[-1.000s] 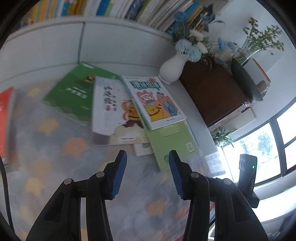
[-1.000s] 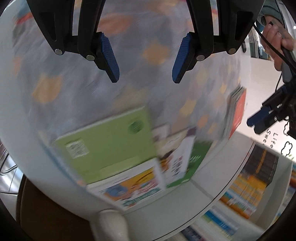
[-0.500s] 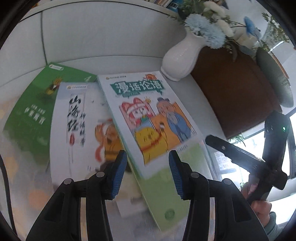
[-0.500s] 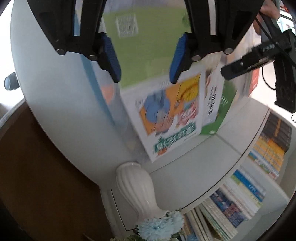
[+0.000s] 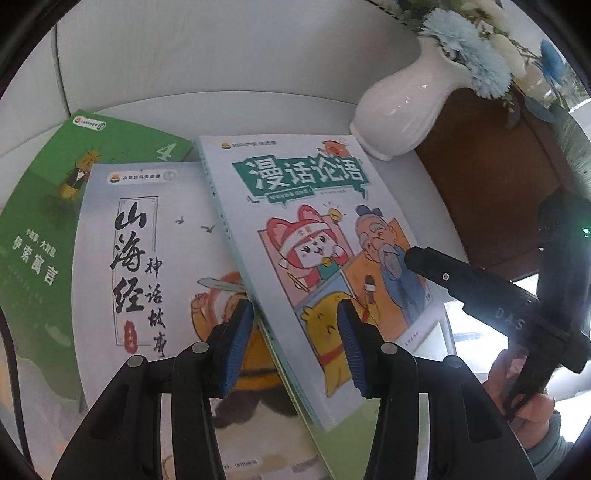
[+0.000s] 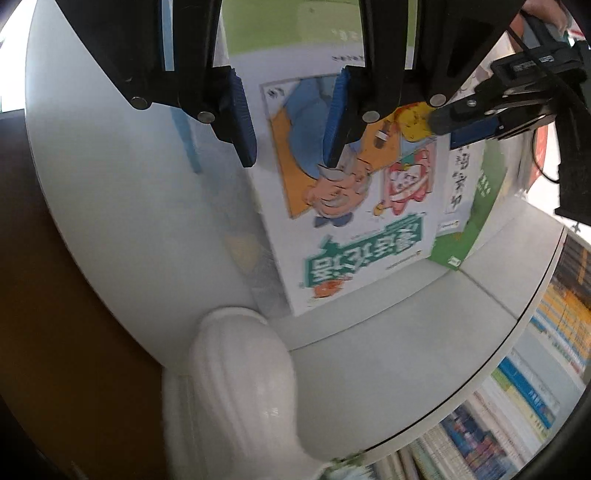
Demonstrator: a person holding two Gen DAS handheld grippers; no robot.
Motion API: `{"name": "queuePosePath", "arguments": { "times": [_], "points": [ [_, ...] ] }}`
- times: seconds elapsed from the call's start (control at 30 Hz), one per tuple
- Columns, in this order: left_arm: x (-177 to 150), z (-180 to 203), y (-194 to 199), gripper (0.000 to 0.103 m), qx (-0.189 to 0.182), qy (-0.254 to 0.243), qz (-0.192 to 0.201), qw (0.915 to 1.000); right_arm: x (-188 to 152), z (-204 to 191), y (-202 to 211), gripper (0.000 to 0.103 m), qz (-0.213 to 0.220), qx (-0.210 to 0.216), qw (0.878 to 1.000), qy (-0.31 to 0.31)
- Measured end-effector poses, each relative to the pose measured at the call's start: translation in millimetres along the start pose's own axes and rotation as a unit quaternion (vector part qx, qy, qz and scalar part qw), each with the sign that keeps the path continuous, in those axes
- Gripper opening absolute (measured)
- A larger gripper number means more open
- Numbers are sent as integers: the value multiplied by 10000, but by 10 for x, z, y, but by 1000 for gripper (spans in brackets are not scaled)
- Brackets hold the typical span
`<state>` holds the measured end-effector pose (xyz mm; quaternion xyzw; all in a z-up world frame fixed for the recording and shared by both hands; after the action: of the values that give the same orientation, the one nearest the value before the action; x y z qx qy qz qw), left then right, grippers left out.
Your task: Organize books
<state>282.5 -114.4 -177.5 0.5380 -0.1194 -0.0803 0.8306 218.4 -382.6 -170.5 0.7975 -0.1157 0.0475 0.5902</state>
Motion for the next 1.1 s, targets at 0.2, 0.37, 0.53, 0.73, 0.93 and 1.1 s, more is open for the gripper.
{"name": "queuePosePath", "arguments": {
  "times": [0.2, 0.37, 0.53, 0.73, 0.93, 1.1],
  "points": [
    [2, -57, -21, 44, -125, 31, 3, 9999, 102, -56, 43, 37, 210, -476, 9986, 123],
    [-43, -7, 13, 44, -266, 31, 135, 9996, 50, -247, -82, 37, -4, -240, 9989, 412],
    [-236, -8, 84, 45, -94, -45, 125, 9999, -204, -712, -58, 36, 129, -464, 9942, 965],
    [-183, -145, 178, 45, -260, 207, 197, 9993, 42, -165, 81, 44, 68, -385, 9992, -64],
    [21, -56, -53, 44, -285, 137, 1, 9995, 130, 163, -41, 57, -98, 132, 9984, -534],
    [44, 18, -91, 45, -184, 30, 85, 9998, 85, -53, -177, 58, -87, -108, 9997, -192]
  ]
}}
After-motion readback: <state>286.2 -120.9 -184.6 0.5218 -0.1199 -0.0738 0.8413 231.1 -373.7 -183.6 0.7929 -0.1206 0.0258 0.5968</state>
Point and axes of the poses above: each gripper's, at about its wrist camera, not at the fingertips, and y roughly against the way its jaws point, z to its right, x to its top, the point moved 2 cm from there along -y, roughly the way its jaws point, and after that the axes turned 15 degrees about -z, right-handed, at the moved point
